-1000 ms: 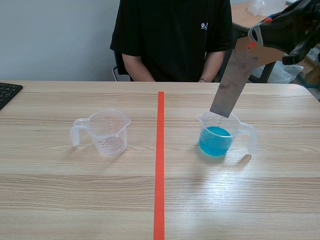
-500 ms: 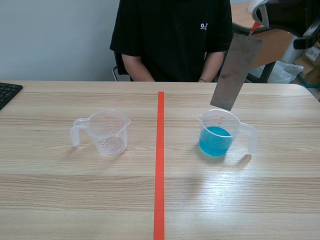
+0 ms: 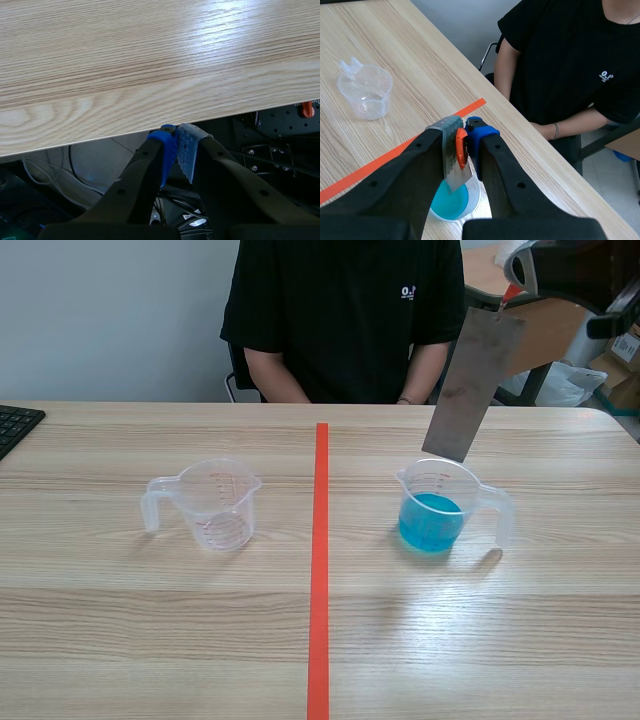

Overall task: Do the redox reaction experiment.
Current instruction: 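Raise the plate and point at it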

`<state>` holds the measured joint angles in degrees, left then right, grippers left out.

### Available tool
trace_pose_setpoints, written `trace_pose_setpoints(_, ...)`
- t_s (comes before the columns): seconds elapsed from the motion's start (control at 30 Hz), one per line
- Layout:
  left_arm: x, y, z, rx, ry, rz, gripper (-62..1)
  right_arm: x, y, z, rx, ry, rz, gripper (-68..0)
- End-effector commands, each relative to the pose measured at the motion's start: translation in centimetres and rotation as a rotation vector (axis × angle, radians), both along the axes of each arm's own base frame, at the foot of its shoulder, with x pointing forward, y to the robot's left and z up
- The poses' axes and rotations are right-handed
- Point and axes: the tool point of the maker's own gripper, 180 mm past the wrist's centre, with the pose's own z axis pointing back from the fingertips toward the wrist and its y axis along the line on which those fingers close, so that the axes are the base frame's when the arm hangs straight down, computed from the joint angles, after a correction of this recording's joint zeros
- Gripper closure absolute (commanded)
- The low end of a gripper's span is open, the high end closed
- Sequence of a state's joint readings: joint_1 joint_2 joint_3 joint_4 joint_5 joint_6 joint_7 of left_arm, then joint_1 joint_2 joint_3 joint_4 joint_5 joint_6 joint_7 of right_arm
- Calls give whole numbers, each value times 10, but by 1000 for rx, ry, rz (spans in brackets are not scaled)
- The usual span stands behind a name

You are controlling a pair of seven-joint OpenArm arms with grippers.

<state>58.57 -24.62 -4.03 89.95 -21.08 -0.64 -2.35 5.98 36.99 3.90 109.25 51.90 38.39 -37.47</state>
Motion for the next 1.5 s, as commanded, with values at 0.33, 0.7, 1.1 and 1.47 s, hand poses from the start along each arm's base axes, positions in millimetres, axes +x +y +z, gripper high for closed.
trace_pose_setpoints(0.33, 48, -9, 28, -25, -107, -327, -44, 2, -3, 10, 1, -30, -4, -15)
trace_pose_setpoints(0.7, 122, -43, 74, 0, -292, -702, -44, 2, -3, 10, 1, -30, -4, -15)
trace_pose_setpoints(1.1, 181, -133, 104, -8, -481, -881, -44, 2, -3, 10, 1, -30, -4, -15)
trace_pose_setpoints(1.47, 231, -193, 118, 39, -598, -893, -44, 2, -3, 10, 1, -30, -4, -15)
